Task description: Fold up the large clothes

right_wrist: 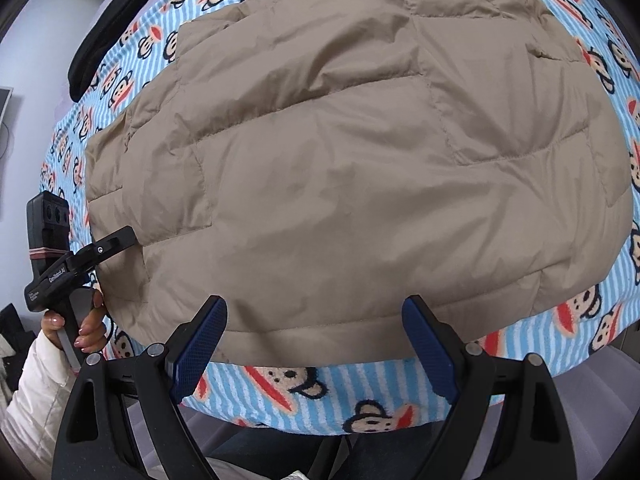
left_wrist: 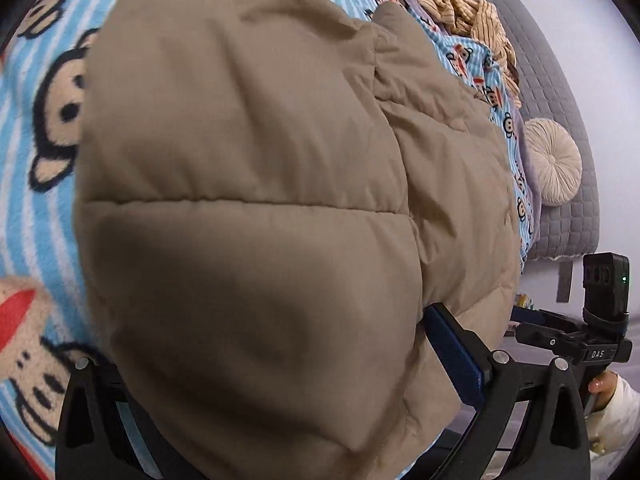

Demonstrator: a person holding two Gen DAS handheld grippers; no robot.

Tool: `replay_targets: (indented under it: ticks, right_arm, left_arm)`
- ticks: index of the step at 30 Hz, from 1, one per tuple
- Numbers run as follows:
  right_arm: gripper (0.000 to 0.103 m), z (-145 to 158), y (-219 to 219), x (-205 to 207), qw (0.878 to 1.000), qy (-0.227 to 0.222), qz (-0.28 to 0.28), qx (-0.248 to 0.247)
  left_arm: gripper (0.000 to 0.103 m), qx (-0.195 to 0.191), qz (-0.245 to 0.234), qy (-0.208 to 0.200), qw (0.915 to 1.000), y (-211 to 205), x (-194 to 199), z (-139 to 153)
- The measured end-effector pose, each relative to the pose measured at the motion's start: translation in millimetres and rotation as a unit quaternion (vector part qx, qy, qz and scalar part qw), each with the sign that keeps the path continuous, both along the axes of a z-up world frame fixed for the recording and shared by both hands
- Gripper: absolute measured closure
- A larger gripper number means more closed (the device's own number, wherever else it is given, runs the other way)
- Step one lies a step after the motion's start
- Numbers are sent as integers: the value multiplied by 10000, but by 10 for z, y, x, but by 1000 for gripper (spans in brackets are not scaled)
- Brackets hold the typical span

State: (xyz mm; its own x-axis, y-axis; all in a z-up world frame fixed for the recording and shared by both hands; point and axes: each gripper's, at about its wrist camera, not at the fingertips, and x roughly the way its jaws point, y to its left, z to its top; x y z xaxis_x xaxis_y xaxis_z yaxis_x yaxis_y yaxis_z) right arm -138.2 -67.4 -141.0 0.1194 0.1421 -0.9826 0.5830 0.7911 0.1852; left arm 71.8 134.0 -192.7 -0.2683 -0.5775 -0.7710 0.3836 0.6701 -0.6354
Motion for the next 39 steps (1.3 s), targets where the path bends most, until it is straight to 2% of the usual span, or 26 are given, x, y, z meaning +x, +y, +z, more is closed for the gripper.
replay_targets:
  ticks: [1, 2, 3, 5, 6, 9, 13, 15, 16, 17, 18, 23, 29, 31, 33, 35, 37, 38, 39]
  right_arm:
    - [12, -2, 0, -10, 10000, 16, -21, -12]
    - [12, 0, 10, -14, 10000, 31, -29, -30]
    - [12, 3, 13, -18, 10000, 38, -27, -48]
    - [12, 16, 9, -23, 10000, 42, -23, -85]
    - [12, 26, 1, -24, 9999, 32, -28, -105]
    - [12, 82, -59, -17, 9998, -73, -33, -194]
    - [12, 222, -174, 46, 9982, -402, 12, -448]
    - [19, 272, -251, 99, 9962, -609, 85, -610]
    - [50, 269, -296, 130, 9952, -723, 141, -644]
    - [97, 238, -343, 176, 9948, -737, 175, -677]
    - [102, 163, -407, 222, 9952, -676, 179, -684]
    - [102, -260, -696, 421, 9961, -824, 300, -96]
    - [102, -626, -1050, 424, 9886, -1011, 93, 1113]
    - [102, -707, -1123, 415, 9856, -1039, 79, 1330]
    - [102, -753, -1157, 400, 9832, -1073, 40, 1475]
    - [102, -785, -1204, 371, 9797, -1136, -43, 1653]
    - [103, -792, -1257, 327, 9754, -1204, -127, 1841]
    - [103, -782, -1291, 300, 9736, -1213, -190, 1926]
    - [103, -761, -1335, 261, 9714, -1220, -279, 2017]
  left_arm:
    - [2, -3, -77, -11, 10000, -42, -15, -7]
    - [17, 7, -136, -22, 9999, -105, -34, -4]
    - [41, -36, -207, 19, 9998, -134, -40, 4]
    - [66, -377, -151, 391, 9984, -131, -39, 26]
    - [71, -434, -95, 400, 9982, -134, -41, 58]
    - [77, -464, -19, 293, 9985, -124, -91, 223]
    - [77, -482, 62, 117, 9988, -148, -169, 518]
    - [77, -415, 146, 30, 9990, -191, -213, 690]
    - [77, -376, 206, -19, 9991, -225, -242, 791]
    - [77, -360, 266, -64, 9990, -265, -280, 902]
    - [77, -364, 317, -90, 9988, -315, -323, 1011]
    - [77, -374, 124, -307, 9988, -856, -602, 1571]
    - [77, -417, -238, -207, 9986, -1841, -865, 1871]
    - [68, -326, -446, -286, 9981, -2178, -959, 1892]
    - [49, -249, -649, -365, 9969, -2462, -1033, 1894]
    - [45, -160, -880, -417, 9951, -2702, -1087, 1891]
    - [45, -171, -1075, -410, 9932, -2868, -1113, 1899]
    - [39, -229, -1130, -307, 9929, -2934, -1110, 1891]
    - [29, -332, -1173, -107, 9925, -2918, -1091, 1871]
